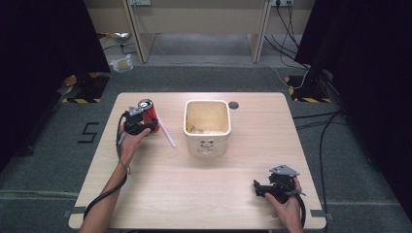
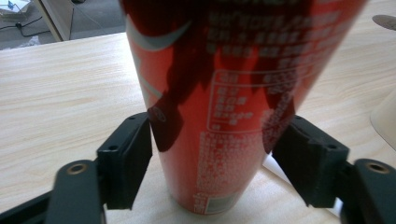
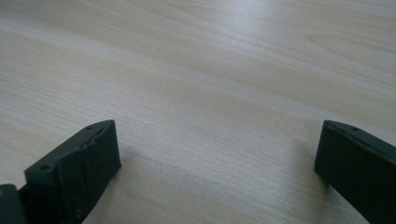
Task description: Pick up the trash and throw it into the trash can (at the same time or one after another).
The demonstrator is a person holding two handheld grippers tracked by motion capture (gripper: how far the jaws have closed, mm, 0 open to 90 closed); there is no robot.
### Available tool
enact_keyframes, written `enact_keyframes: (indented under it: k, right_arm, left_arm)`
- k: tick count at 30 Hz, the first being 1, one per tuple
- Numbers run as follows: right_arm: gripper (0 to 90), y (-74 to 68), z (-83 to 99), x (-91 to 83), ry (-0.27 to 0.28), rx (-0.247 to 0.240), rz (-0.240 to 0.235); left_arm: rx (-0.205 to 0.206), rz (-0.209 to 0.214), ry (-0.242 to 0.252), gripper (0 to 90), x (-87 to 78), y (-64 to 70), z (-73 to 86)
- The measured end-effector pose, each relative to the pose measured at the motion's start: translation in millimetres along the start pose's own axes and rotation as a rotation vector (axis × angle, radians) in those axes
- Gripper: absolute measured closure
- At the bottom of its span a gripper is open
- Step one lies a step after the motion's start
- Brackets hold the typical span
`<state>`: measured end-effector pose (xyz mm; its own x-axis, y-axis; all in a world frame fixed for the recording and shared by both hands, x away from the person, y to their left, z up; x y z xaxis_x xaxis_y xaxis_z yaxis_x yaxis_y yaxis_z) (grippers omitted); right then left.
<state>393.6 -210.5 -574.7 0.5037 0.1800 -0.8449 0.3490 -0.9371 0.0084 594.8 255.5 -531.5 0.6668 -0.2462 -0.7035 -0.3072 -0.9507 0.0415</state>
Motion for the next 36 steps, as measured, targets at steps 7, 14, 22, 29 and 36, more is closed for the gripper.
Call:
enact_keyframes:
  k: [7,14,22,29,36]
  right_arm:
    - [0.3,-0.1,0.0,0.0,0.000,-0.001,0.000]
    - [0.3,0.0,0.0,0.0,0.000,-0.001,0.000]
    - [0.3,-0.2,0.0,0.0,0.000,-0.003,-0.001]
    - [0.3,-0.2,0.0,0.0,0.000,-0.004,-0.001]
    - [0.3,-0.1,0.1,0.0,-0.001,-0.006,-0.001]
  left_arm:
    - [0.015,0.014,0.008,34.2,-1.1,1.7,-1.6]
    - [0.053,0.044,0.008,34.4,-19.8,12.0,-8.7]
    - [0.091,0.088,0.005,34.4,-41.0,24.2,-15.8]
    - [0.116,0.139,0.026,34.4,-64.4,36.4,-25.3]
    - [0.158,0.191,0.038,34.4,-84.0,54.3,-31.0]
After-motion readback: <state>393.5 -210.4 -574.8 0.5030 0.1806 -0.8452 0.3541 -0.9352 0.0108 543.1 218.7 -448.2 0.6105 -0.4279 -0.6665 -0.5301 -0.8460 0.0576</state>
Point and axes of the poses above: each handheld gripper's, and its own axes: x roughly forward along the jaws, z roughly out of its underside, y roughly to its right, the point moved 8 cm from there along x, roughly forward along the jaws, and after that the axes turned 12 degrees about -y, right-handed, at the moved point
